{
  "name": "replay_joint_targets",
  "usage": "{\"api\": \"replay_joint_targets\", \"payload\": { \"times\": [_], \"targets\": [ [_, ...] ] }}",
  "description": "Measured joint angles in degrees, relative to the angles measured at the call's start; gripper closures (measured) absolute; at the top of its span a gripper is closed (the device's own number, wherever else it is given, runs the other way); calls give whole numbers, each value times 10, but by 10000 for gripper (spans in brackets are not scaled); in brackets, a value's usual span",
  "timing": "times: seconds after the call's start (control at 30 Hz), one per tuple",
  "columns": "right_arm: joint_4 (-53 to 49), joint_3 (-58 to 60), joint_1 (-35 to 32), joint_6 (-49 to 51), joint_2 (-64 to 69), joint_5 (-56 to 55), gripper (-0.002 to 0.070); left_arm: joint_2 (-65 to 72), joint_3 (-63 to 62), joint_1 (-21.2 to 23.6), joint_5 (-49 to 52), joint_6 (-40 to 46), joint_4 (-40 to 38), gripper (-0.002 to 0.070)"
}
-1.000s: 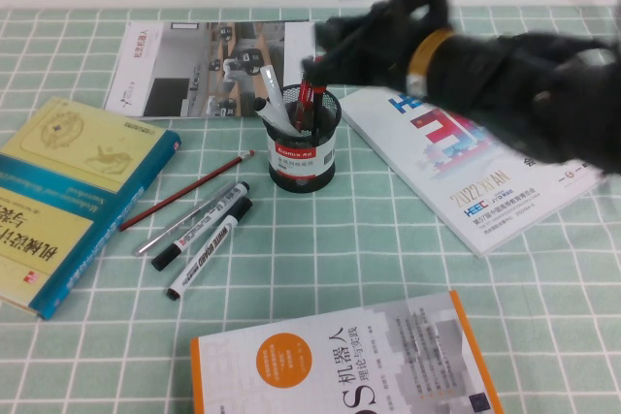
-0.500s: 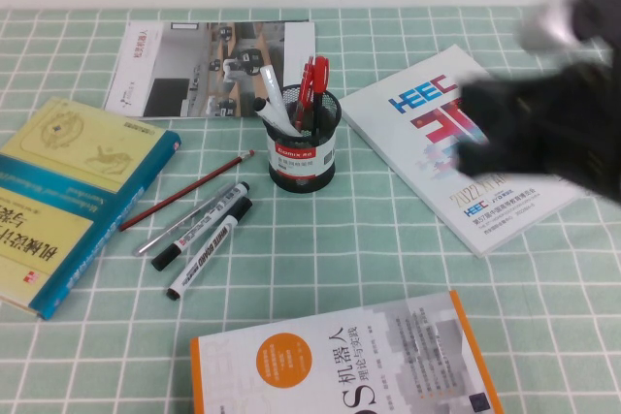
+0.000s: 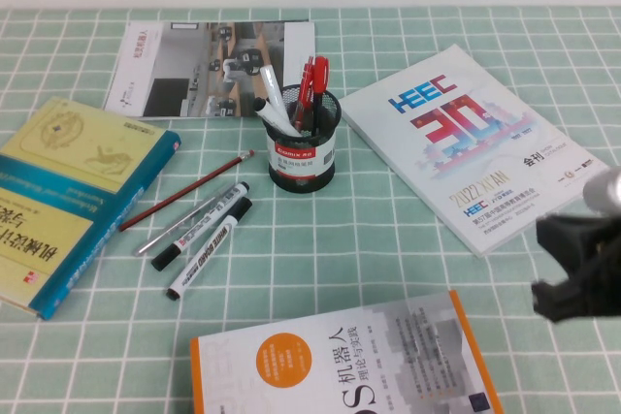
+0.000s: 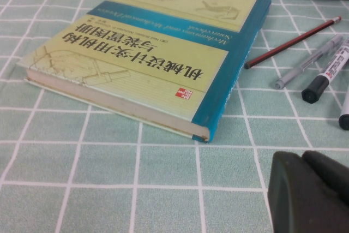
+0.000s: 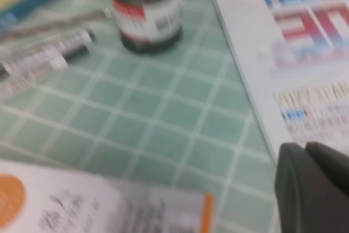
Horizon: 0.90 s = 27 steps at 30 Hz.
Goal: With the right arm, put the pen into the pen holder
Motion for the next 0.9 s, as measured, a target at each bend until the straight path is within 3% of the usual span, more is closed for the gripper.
{"api": "replay_joint_targets", "payload": {
  "times": [0.13, 0.5, 0.9],
  "targets": [
    [-11, 39, -36, 10, -33, -3, 695, 0, 0, 0, 0, 0, 0, 681],
    [-18, 239, -307, 17, -294, -118, 695, 0, 0, 0, 0, 0, 0, 681],
    [-18, 319, -324, 18, -534, -64, 695, 0, 0, 0, 0, 0, 0, 681]
  ]
}}
